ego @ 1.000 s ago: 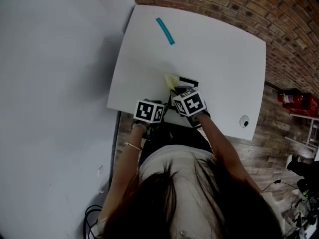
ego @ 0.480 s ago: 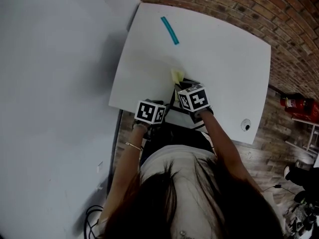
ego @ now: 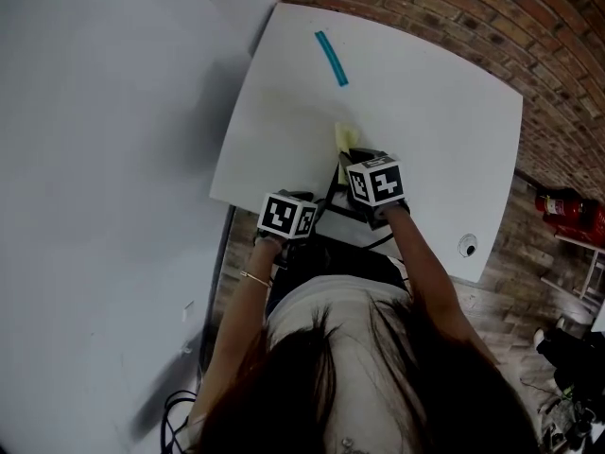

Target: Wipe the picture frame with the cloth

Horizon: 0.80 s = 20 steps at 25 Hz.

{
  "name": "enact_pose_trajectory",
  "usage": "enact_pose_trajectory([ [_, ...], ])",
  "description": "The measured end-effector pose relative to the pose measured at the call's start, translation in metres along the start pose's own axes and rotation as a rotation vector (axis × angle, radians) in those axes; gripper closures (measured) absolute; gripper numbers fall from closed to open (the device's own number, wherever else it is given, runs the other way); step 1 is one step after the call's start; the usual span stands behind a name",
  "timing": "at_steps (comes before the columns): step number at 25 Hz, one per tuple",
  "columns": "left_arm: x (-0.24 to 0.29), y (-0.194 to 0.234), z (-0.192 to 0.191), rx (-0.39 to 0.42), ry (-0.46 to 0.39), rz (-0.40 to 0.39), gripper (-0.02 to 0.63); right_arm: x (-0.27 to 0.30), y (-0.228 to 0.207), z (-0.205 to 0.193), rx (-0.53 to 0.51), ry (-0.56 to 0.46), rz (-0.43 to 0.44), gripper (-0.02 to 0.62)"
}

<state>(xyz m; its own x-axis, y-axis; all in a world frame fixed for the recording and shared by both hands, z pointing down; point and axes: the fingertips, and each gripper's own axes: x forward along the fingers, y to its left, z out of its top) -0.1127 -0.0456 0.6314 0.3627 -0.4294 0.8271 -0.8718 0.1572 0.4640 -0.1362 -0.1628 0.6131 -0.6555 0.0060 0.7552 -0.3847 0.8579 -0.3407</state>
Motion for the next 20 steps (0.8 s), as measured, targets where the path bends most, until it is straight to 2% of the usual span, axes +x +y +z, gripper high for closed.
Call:
enact_pose_trajectory([
  [11, 0.000, 0.001, 0.001, -0.009, -0.008, 0.002, 0.468, -0.007, -0.006, 0.022, 0.027, -0.092, -0.009, 0.552],
  [20, 0.000, 0.002, 0.000, -0.002, -0.015, -0.004, 0.468, -0.022, -0.009, 0.022, 0.054, -0.115, -0.036, 0.552],
])
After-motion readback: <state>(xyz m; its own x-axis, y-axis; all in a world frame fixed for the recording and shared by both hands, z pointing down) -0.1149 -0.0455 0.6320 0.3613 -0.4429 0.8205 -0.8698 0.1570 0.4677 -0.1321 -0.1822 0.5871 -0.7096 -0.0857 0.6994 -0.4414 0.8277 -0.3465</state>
